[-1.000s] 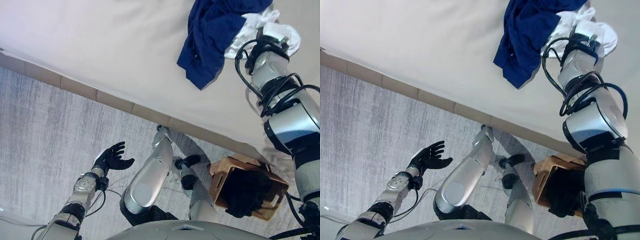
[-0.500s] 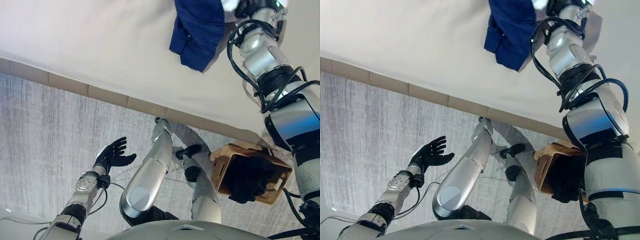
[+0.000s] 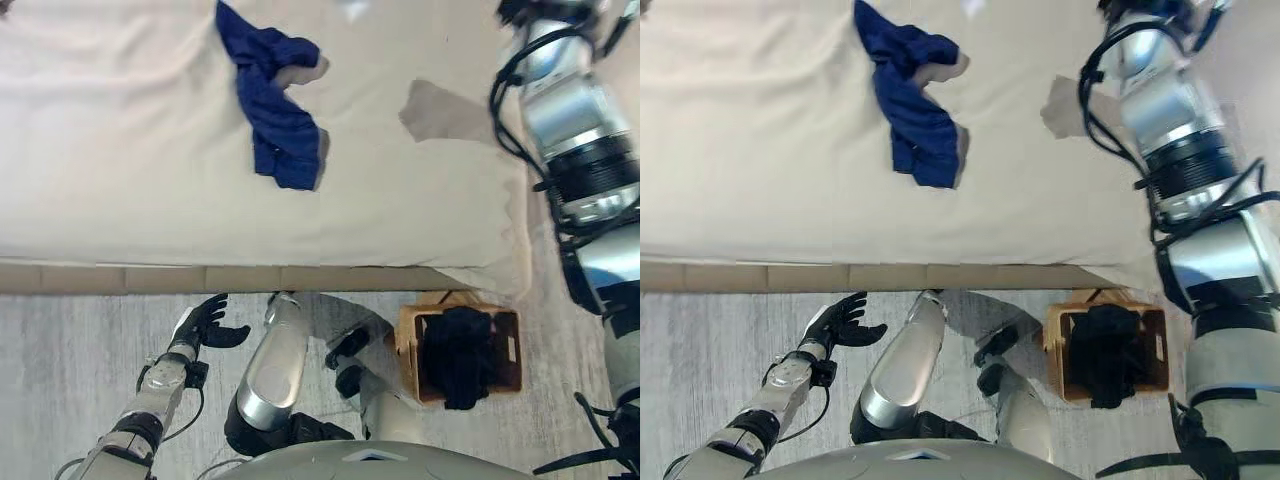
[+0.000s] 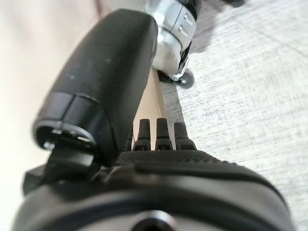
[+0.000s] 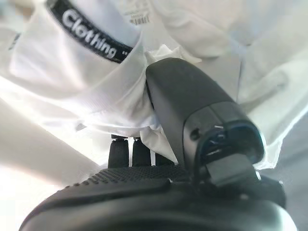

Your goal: Pick up the clothes from the bed and place them into the basket

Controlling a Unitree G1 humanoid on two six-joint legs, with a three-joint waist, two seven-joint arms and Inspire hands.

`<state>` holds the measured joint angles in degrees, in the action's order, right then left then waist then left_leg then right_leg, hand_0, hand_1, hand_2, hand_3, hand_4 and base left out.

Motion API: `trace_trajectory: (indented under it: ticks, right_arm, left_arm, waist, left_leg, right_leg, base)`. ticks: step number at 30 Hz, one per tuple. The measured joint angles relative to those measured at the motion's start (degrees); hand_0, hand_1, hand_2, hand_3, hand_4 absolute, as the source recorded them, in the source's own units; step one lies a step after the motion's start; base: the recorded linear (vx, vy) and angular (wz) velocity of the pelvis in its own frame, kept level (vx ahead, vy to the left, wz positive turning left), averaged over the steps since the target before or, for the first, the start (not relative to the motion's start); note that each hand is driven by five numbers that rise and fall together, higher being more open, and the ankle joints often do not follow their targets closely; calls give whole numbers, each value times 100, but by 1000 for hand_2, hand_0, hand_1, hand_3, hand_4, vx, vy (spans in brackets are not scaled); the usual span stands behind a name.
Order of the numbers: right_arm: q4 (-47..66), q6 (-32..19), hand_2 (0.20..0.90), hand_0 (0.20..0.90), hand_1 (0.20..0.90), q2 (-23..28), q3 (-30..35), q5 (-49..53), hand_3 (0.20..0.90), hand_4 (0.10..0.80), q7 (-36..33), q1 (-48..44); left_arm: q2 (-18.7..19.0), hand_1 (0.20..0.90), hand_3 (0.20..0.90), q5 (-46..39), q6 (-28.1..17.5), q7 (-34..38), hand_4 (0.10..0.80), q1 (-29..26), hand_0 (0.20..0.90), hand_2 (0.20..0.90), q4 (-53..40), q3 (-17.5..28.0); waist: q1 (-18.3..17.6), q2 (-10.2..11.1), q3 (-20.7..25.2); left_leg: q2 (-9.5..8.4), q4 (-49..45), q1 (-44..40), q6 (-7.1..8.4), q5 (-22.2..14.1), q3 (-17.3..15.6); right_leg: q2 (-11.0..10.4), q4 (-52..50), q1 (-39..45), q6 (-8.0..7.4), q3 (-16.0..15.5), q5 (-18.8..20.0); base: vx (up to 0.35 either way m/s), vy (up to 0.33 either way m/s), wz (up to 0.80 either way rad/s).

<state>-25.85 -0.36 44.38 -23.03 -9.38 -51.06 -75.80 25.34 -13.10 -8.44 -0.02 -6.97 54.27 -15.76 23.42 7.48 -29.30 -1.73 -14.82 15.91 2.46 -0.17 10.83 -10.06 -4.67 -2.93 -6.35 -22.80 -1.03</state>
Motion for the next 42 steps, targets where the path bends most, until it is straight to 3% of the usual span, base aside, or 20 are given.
trace_trajectory:
  ticks: [2,6,9,15,19,31,37,42]
  right_arm:
    - [164,38,300,300,300,147,20,45,200,100,7,19]
    - [529,49,300,300,300,466,55,163,200,100,30,142]
    - [551,9,300,300,300,499,341,235,200,100,39,615]
    - [542,-3,300,300,300,717,546,427,200,100,412,1330]
    - [422,85,300,300,300,742,740,727,200,100,952,1747]
    - [-291,572,300,300,300,384,1160,1008,200,100,2489,3653]
    - [-454,764,300,300,300,-315,1462,1042,200,100,2542,4865]
    - [-909,779,300,300,300,-477,1578,1040,200,100,2479,5176]
  left_arm:
    - [9,900,900,119,156,84,800,-5,900,900,17,-17]
    - [56,900,900,311,492,114,800,-209,900,900,117,5]
    - [-70,900,900,418,594,73,800,-213,900,900,277,-145]
    - [-468,900,900,517,724,-160,800,32,900,900,372,-250]
    - [-649,900,900,857,758,-389,800,279,900,900,568,-372]
    - [-819,900,900,873,832,-423,800,407,900,900,675,-372]
    - [-902,900,900,865,826,-422,800,424,900,900,709,-381]
    - [-1020,900,900,857,706,-376,800,415,900,900,711,-486]
  waist:
    - [-193,28,79]
    - [-586,37,205]
    - [-853,54,833]
    - [-1340,-197,1571]
    - [-1618,-312,1880]
    - [-2004,-397,1991]
    - [-2139,-500,1980]
    - [-2204,-833,1825]
  left_leg:
    - [-50,95,-193,-52,-29,-78]
    - [57,514,-875,-72,137,-336]
    - [65,692,-946,-61,73,-451]
    - [122,1142,-1565,-48,138,-741]
    - [258,1341,-1822,-24,153,-944]
    - [516,1534,-2211,14,179,-1521]
    - [561,1521,-2219,14,178,-1617]
    - [568,1453,-2100,23,183,-1613]
  right_leg:
    - [-18,100,130,34,127,127]
    - [28,197,520,85,402,278]
    - [72,376,518,84,523,277]
    - [135,698,869,97,855,290]
    - [267,784,939,108,1083,296]
    - [496,873,930,184,1637,349]
    - [535,863,878,196,1755,356]
    - [535,852,766,205,1772,363]
  base:
    - [51,-72,-20]
    - [51,-138,-31]
    - [-27,-159,-23]
    - [-36,-156,-31]
    - [-69,-138,-33]
    - [-11,-117,-27]
    - [-52,-100,-10]
    - [-106,-71,-1]
